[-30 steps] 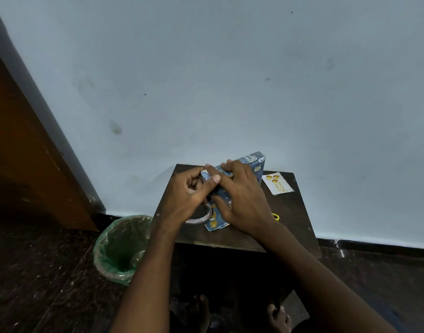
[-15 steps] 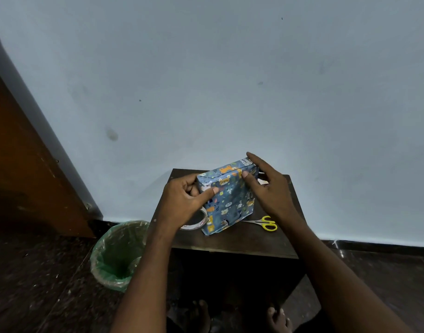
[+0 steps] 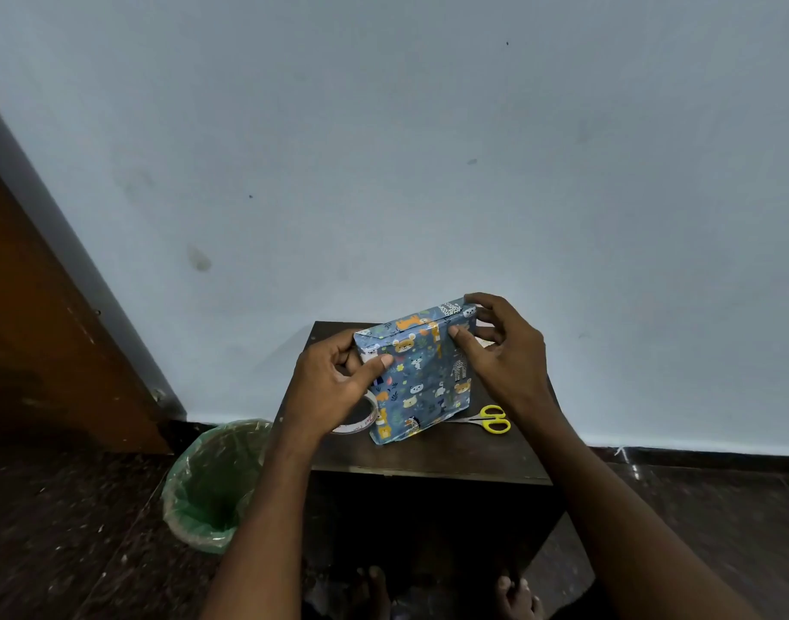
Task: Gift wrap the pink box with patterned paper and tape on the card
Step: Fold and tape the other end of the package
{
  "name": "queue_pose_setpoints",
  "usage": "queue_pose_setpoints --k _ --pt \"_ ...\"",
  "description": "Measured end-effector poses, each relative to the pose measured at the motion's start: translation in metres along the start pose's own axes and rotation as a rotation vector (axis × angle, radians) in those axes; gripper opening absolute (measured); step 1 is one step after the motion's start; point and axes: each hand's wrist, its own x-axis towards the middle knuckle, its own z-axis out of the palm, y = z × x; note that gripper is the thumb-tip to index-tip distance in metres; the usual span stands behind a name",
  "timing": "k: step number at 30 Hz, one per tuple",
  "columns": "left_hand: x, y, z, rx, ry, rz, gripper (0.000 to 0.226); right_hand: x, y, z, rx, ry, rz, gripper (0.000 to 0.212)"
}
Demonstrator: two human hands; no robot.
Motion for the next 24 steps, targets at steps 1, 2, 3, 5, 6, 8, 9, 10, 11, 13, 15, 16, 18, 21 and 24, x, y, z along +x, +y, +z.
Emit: queue_pose_setpoints --k 1,2,3,5,6,8,9,10,11,13,15,16,18,21,24 --pt "0.000 -0.001 0.000 0.005 0.003 0.000 0.041 0.000 0.000 -0.001 -0.017 -0.008 -0.015 0.039" --pt "0.001 -0.001 0.001 0.012 0.006 0.003 0.042 0.000 0.000 -0.001 -0.042 -0.013 -0.029 0.037" --pt "0.001 -0.002 0.001 0.021 0.008 0.007 0.041 0.000 0.000 -0.002 -0.067 -0.013 -0.045 0.035" --pt "0.002 -0.003 0.002 0.045 0.010 0.022 0.034 0.002 0.000 -0.004 -0.098 -0.001 -0.078 0.031" --pt "0.002 -0.003 0.002 0.052 0.013 0.027 0.029 0.002 0.000 -0.006 -0.105 0.001 -0.093 0.029" --pt "0.004 -0.004 0.002 0.063 0.021 0.032 0.022 0.003 0.001 -0.008 -0.122 -0.009 -0.122 0.026" --pt "0.004 -0.004 0.002 0.072 0.026 0.034 0.022 0.002 0.002 -0.010 -0.134 -0.019 -0.136 0.025" --pt "0.005 -0.004 0.002 0.081 0.028 0.036 0.024 0.002 0.004 -0.011 -0.147 -0.030 -0.150 0.024" --pt "0.005 -0.003 0.002 0.086 0.029 0.040 0.025 0.002 0.006 -0.011 -0.160 -0.042 -0.163 0.024" --pt "0.005 -0.003 0.002 0.095 0.028 0.049 0.023 0.002 0.010 -0.013 -0.183 -0.061 -0.184 0.026" --pt "0.005 -0.001 0.003 0.110 0.027 0.058 0.019 0.003 0.012 -0.016 -0.189 -0.074 -0.202 0.026" --pt "0.005 -0.001 0.003 0.116 0.025 0.062 0.017 0.003 0.013 -0.018 -0.185 -0.080 -0.213 0.026" --pt "0.004 0.000 0.003 0.127 0.026 0.065 0.015 0.003 0.014 -0.021 -0.174 -0.093 -0.236 0.027" --pt "0.004 0.000 0.001 0.145 0.025 0.064 0.010 0.001 0.013 -0.021 -0.160 -0.104 -0.276 0.028" --pt "0.005 0.001 0.000 0.137 0.019 0.044 0.010 0.001 0.013 -0.020 -0.146 -0.096 -0.306 0.030"
